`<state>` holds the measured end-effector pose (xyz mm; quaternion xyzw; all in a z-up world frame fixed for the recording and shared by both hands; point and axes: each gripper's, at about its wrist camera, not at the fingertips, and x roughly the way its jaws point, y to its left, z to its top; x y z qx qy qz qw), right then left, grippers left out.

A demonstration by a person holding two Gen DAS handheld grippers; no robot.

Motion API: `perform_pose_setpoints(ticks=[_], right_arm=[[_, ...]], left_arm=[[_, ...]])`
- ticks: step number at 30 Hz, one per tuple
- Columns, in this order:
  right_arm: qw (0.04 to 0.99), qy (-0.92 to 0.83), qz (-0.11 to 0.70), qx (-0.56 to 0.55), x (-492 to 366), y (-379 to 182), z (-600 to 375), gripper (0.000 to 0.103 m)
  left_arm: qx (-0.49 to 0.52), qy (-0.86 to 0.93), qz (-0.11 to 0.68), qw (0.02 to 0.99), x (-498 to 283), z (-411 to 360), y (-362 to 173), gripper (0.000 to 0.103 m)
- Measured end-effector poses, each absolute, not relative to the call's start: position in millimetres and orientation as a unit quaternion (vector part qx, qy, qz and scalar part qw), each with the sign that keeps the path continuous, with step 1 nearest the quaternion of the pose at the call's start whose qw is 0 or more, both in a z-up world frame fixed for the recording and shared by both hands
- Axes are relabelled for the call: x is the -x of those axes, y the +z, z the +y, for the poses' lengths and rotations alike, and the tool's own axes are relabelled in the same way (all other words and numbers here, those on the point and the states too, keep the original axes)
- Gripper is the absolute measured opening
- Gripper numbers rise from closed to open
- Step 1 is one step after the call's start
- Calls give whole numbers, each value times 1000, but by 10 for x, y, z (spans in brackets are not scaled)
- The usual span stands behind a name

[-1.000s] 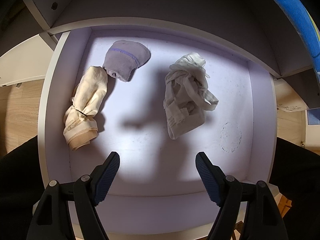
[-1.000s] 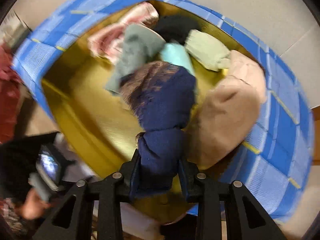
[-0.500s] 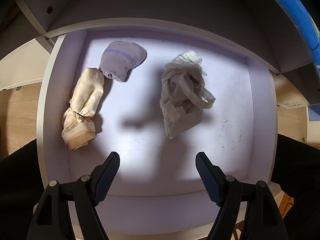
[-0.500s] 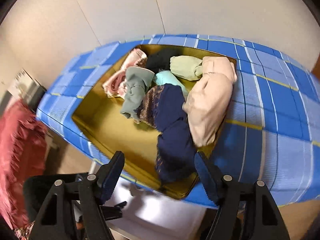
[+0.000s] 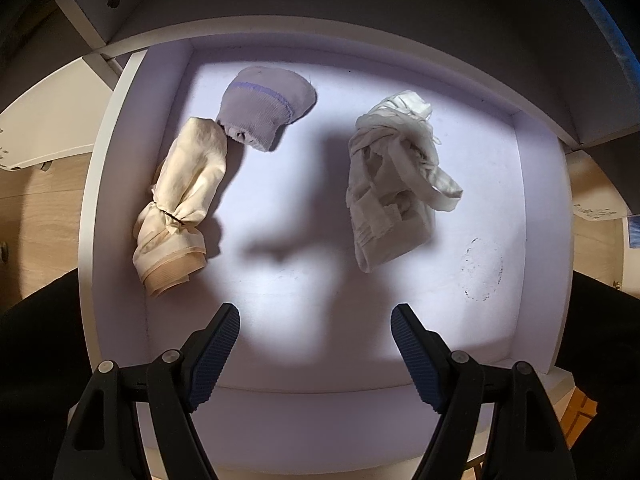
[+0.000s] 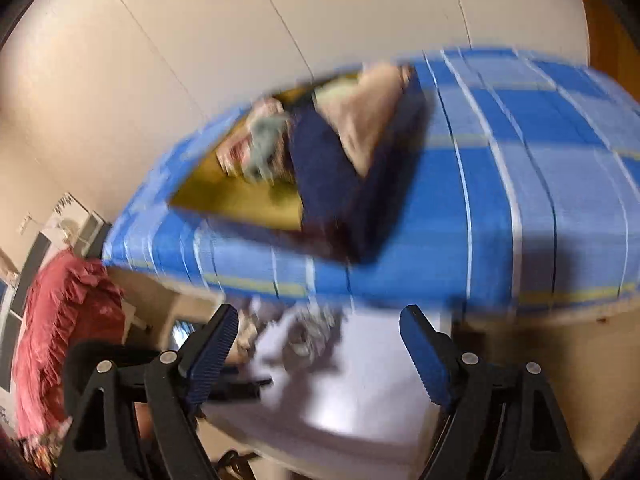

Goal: Organize soft objects
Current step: 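Move the empty right tool back over the drawer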

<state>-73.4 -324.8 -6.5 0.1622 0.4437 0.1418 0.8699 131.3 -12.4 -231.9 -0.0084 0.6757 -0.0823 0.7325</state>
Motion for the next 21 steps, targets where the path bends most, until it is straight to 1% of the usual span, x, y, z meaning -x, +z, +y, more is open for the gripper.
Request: perform_pose_setpoints(ticks=[3, 4, 6, 8, 12, 15, 18, 21], right_arm=[[844, 134, 497, -148, 715, -336, -3134, 84], [832, 131, 523, -127, 667, -443, -3037, 87], [813, 117, 563, -94, 603, -653, -2865, 89], [787, 112, 601, -86, 545, -933, -2728, 90], [695, 92, 699, -140, 486, -1731, -2608, 91], [622, 72, 757, -187, 573, -2222, -2619, 92], [569, 63, 787, -229, 707, -2535, -2618, 96], [567, 71, 794, -207, 736, -2583, -2527, 98]], left_arm=[[10, -80, 673, 735, -1307, -102, -2329, 79], [10, -80, 672, 736, -1309, -98, -2325, 79], [10, -81, 669, 739, -1315, -100, -2312, 79], [12, -83, 666, 741, -1310, -94, -2302, 79], [12, -83, 661, 746, -1305, -91, -2274, 79], [15, -83, 658, 748, -1301, -70, -2260, 79], [19, -87, 656, 750, -1292, -77, -2229, 79], [18, -93, 650, 754, -1336, -150, -2203, 79]])
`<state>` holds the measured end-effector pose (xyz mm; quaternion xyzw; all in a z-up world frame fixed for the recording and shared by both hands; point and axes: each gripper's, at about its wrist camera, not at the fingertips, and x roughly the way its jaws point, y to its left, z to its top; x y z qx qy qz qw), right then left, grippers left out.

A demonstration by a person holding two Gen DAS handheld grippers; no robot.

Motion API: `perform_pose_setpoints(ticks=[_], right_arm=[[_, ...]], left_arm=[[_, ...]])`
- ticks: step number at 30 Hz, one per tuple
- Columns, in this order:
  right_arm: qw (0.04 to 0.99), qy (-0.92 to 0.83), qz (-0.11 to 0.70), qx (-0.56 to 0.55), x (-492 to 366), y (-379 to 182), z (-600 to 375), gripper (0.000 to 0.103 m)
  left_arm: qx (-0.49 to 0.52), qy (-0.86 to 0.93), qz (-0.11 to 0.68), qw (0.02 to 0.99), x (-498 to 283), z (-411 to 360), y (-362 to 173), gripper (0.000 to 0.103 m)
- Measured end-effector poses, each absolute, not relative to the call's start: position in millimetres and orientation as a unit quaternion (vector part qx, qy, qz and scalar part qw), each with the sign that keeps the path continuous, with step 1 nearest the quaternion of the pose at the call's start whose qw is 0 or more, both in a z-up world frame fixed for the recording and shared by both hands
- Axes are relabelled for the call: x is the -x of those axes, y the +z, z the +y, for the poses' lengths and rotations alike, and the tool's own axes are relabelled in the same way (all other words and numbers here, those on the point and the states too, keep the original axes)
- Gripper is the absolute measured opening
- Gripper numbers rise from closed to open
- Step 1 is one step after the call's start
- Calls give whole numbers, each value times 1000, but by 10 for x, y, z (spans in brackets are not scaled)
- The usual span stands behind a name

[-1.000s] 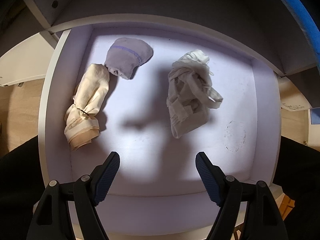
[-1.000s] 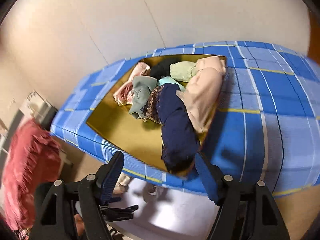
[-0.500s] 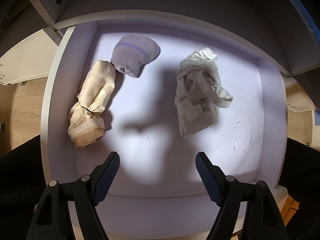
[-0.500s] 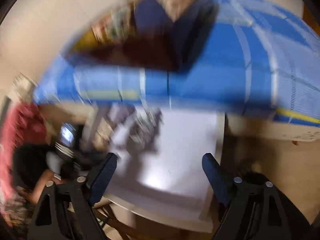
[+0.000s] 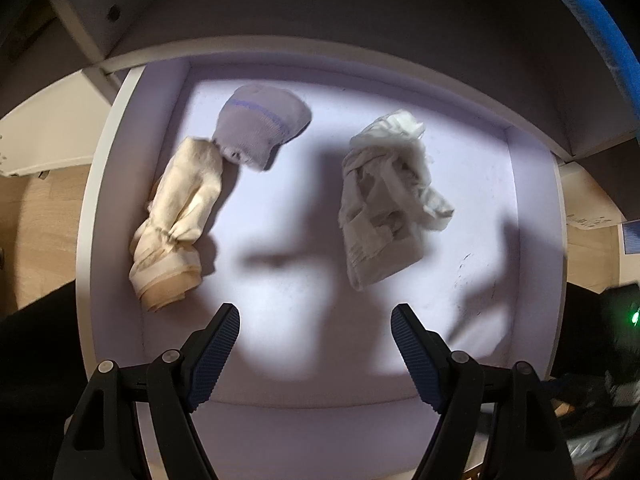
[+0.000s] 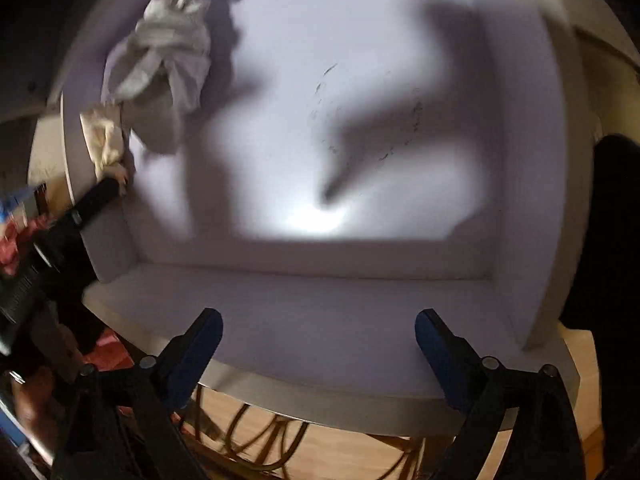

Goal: Organize soft objects
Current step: 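Move the empty right tool back over the drawer, then lower the left gripper onto the cream white bundle and close on it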

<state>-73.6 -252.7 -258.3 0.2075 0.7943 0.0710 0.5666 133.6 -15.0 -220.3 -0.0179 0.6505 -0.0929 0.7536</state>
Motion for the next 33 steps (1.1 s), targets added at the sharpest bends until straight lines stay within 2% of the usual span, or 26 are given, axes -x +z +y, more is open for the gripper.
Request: perform_pose_setpoints(ticks=[10, 19, 33], right_arm=[[617, 32, 773, -146, 641, -2516, -2595, 99], [624, 8, 764, -164, 612, -2569, -2759, 99], [619, 8, 766, -174, 588, -2584, -2874, 99]], left_arm=[[-50, -112, 636, 762, -1658, -559, -2234, 79], [-85, -101, 642, 755, -2025, -841, -2408, 79], [-78, -118, 651, 746, -2137, -1033, -2566, 79]])
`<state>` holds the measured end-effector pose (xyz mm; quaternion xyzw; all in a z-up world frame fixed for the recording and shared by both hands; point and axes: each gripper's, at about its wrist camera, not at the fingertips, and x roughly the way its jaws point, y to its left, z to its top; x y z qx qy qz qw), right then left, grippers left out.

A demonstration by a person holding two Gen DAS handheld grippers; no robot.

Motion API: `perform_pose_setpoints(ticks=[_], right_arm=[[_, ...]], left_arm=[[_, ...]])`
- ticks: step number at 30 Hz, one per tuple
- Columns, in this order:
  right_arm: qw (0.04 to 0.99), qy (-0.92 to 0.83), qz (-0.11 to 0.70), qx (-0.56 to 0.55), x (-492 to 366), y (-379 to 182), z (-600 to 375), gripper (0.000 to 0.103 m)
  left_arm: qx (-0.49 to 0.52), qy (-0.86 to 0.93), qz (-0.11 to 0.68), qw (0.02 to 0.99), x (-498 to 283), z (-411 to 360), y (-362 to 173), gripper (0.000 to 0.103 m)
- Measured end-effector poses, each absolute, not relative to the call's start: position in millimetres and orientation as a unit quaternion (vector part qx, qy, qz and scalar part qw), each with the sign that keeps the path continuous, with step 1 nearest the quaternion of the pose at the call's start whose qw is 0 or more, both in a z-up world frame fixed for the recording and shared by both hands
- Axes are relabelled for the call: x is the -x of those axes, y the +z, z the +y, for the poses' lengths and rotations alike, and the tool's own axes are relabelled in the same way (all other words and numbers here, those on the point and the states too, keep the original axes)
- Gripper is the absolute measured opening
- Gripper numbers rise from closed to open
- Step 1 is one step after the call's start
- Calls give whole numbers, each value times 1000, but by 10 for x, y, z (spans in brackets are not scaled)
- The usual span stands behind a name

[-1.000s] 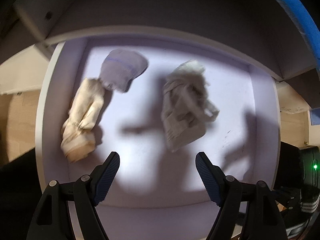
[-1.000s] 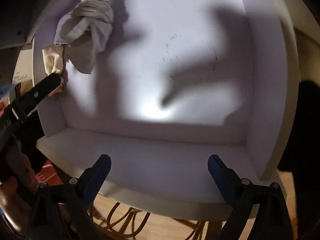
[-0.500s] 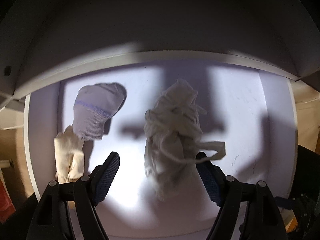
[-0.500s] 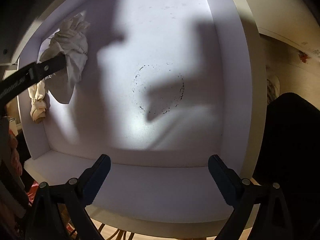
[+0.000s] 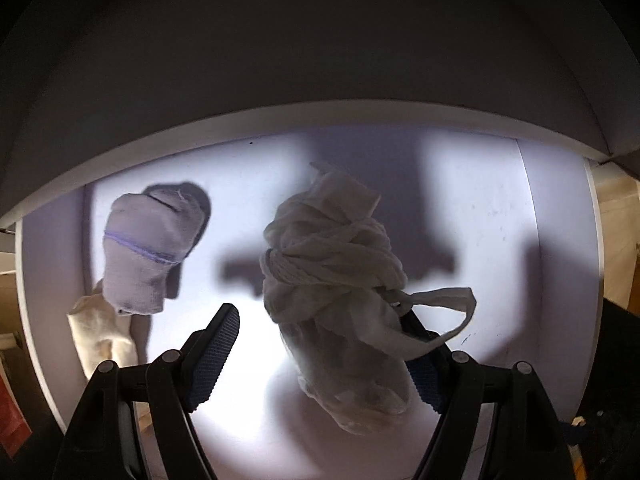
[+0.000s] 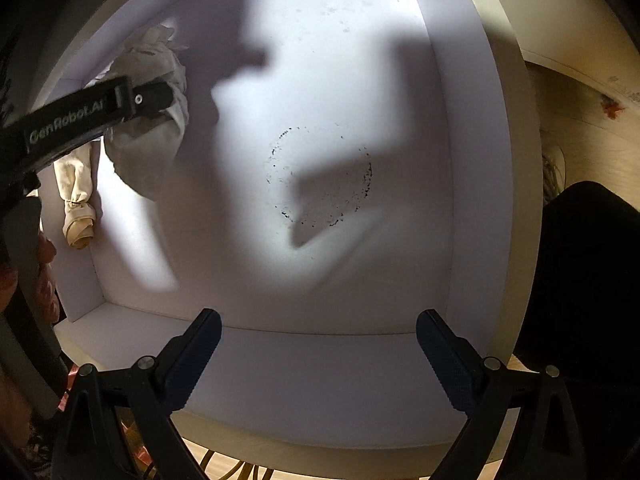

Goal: Organize soft objects
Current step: 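Lower the left gripper onto the cream white bundle and close on it, then lift the cream white bundle and carry it over the gold tray with the left gripper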

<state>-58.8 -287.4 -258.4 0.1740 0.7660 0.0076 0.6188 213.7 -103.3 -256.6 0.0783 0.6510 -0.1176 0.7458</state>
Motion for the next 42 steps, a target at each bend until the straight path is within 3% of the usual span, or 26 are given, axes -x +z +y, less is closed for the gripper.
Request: perform_pose_setpoints(ticks=[5, 7, 9, 12, 24, 42], right_arm=[[620, 9, 765, -177, 604, -2578, -2903, 99], [620, 10, 763, -181, 613, -2595, -2898, 99], [620, 9, 763, -183, 621, -2635, -2832, 99], [619, 8, 763, -187, 642, -2645, -2869, 99], [620, 14, 760, -192, 658, -2680, -2885, 99], [624, 23, 763, -168, 689, -2718, -2754, 99]], left_arm=[[-63, -121, 668, 732, -2228, -1043, -2650, 79], [-61, -132, 673, 726, -2213, -1040, -2715, 70], [-59, -133, 680, 719, -2187, -1025, -2752, 53], [-68, -134, 682, 716, -2152, -1017, -2790, 48], [-103, -124, 670, 725, -1896, -768, -2714, 39], [-116, -166, 616, 761, -1165, -531, -2003, 38]])
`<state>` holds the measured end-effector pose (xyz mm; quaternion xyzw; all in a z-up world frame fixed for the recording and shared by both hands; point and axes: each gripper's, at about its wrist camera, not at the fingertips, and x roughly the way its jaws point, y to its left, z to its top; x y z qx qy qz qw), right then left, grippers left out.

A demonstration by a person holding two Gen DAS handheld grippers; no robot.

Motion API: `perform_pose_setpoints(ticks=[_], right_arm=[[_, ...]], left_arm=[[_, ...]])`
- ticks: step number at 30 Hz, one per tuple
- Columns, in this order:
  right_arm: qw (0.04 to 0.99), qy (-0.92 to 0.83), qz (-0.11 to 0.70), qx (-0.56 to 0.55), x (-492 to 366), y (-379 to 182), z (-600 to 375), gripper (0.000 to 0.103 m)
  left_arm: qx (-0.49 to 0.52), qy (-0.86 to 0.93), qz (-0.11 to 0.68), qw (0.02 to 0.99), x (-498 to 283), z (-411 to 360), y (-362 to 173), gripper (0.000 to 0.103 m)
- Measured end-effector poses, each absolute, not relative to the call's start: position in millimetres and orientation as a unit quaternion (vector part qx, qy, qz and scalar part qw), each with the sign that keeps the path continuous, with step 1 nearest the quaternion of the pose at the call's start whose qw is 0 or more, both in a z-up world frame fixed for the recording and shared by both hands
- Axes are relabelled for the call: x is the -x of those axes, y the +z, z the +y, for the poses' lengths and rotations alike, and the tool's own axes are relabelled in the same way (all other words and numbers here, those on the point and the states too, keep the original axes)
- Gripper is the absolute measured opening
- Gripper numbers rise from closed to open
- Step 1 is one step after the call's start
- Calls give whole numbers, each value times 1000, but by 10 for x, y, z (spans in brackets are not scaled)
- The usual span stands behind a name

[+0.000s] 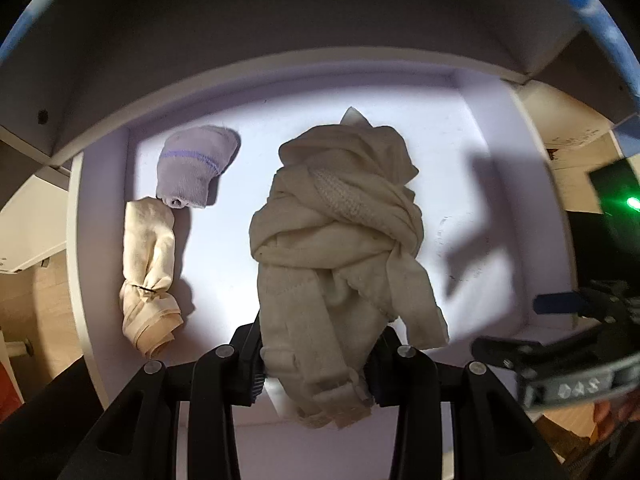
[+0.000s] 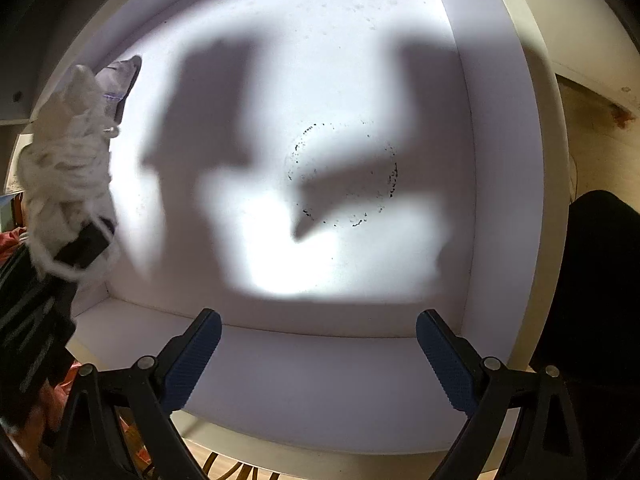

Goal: Organize soft objects
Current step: 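Lift the cream white bundle and carry it over the gold tray with the left gripper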

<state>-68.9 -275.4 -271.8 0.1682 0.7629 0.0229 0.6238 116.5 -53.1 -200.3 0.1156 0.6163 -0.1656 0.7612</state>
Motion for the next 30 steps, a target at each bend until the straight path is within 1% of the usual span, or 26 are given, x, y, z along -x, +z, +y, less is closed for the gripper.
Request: perform_pose_setpoints(ticks=[7, 8, 9, 11, 16, 22, 28, 30], right_arm=[[627, 21, 760, -171, 697, -2721, -2776, 99], [627, 22, 760, -171, 695, -2719, -2776, 99], [628, 23, 759, -170, 693, -2718, -2775, 99], [628, 24, 759, -169, 690, -2720, -2783, 99], [629, 26, 757, -173, 706, -2733, -2815, 99], [628, 26, 757, -176, 692, -2616, -2821, 99], [629, 30, 757, -177, 689, -2595, -2819, 99], [629, 31, 756, -178, 689, -2590, -2825, 99]], left_arm=[[-107, -194, 591, 776, -861, -489, -1588, 38], [-107, -197, 587, 778, -817, -478, -1541, 38], [-106, -202, 583, 780, -849, -591, -1626, 38], [-104, -213, 572, 785, -780, -563, -1486, 38], [-90, -241, 535, 805, -676, -535, -1007, 38], [-82, -263, 491, 826, -645, -558, -459, 38], [-67, -277, 454, 844, -785, -601, 124, 38], [-66, -275, 443, 851, -865, -609, 245, 38]])
